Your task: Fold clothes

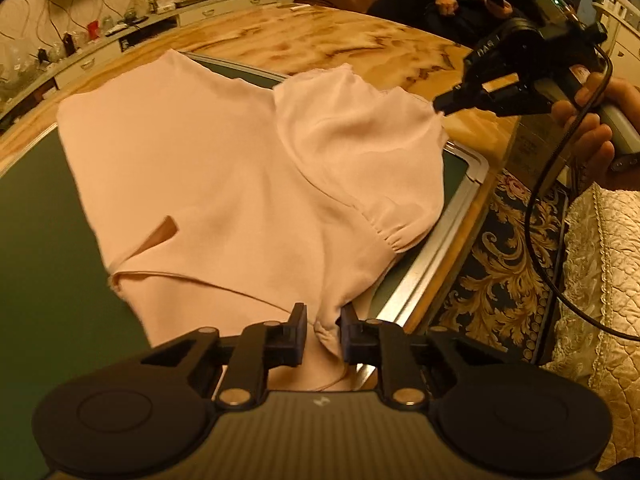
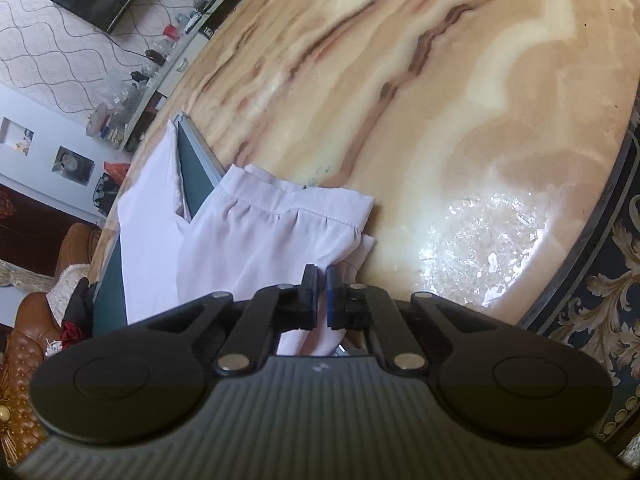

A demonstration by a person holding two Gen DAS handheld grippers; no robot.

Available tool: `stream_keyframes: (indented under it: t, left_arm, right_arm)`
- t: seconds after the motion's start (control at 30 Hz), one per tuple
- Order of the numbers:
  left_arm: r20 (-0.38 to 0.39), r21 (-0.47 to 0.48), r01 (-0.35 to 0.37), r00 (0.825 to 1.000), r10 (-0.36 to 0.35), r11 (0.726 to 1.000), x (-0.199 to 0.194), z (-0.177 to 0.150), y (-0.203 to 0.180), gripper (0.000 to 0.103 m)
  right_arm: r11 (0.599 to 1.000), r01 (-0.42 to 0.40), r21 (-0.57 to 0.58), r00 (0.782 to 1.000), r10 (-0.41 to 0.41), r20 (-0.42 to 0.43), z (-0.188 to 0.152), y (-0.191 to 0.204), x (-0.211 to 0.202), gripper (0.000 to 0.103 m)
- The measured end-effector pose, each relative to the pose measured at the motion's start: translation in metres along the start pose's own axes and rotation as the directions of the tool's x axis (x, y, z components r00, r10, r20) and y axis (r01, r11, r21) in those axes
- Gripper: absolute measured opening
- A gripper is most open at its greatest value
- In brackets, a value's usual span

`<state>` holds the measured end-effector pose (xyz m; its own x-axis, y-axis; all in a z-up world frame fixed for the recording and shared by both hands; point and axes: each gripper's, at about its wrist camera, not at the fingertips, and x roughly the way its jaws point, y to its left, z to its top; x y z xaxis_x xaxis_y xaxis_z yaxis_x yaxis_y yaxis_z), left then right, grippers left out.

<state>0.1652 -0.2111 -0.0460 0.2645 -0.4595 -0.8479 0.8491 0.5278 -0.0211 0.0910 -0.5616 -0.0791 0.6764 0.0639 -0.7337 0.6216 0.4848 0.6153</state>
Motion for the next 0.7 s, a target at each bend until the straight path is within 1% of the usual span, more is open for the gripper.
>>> stream_keyframes:
  t: [0.2,0.27,0.37,0.4,0.43,0.5,0.53,0.67,0.7]
  left_arm:
    - [-0.024,0.070,-0.046,0.999,0.047,0.996,-0.002,-0.003,-0.007,0.019]
    - [-0.031,0.090,-0.035,0.999,0.038,0.995,-0.001,-0.004,-0.010,0.019]
    - [-0.028,0.084,-0.054,0.998,0.056,0.995,0.000,-0.004,-0.009,0.019]
    - [-0.026,0.078,-0.058,0.998,0.060,0.995,0.000,-0.004,-0.009,0.019]
    - [-0.020,0.070,-0.065,0.998,0.067,0.995,-0.001,-0.004,-0.007,0.017]
    - [-0.010,0.062,-0.073,0.997,0.073,0.995,-0.004,-0.004,-0.004,0.010]
    - [-0.005,0.061,-0.074,0.997,0.074,0.995,-0.005,-0.005,-0.003,0.010]
    - [-0.004,0.076,-0.070,0.998,0.070,0.995,-0.009,-0.006,-0.001,0.008]
    - [-0.006,0.087,-0.058,0.998,0.059,0.995,-0.010,-0.008,-0.002,0.008]
  right_arm:
    - [0.999,0.029,-0.024,1.000,-0.029,-0.003,-0.003,0.002,-0.002,0.008]
    - [0.999,0.037,-0.030,0.999,-0.037,-0.007,-0.004,0.002,-0.002,0.008]
    - [0.999,0.024,-0.043,1.000,-0.024,-0.008,-0.006,0.004,-0.004,0.018]
    - [0.999,0.022,-0.046,1.000,-0.022,-0.009,-0.006,0.006,-0.005,0.025]
    - [0.998,0.020,-0.053,1.000,-0.020,-0.011,-0.007,0.007,-0.005,0.031]
    - [0.997,0.014,-0.071,1.000,-0.014,-0.008,-0.008,0.011,-0.007,0.036]
    - [0.997,0.012,-0.078,1.000,-0.013,-0.009,-0.009,0.013,-0.008,0.040]
    - [0.997,0.009,-0.071,1.000,-0.010,-0.009,-0.009,0.012,-0.010,0.042]
    - [0.998,0.016,-0.066,1.000,-0.016,-0.007,-0.009,0.011,-0.011,0.042]
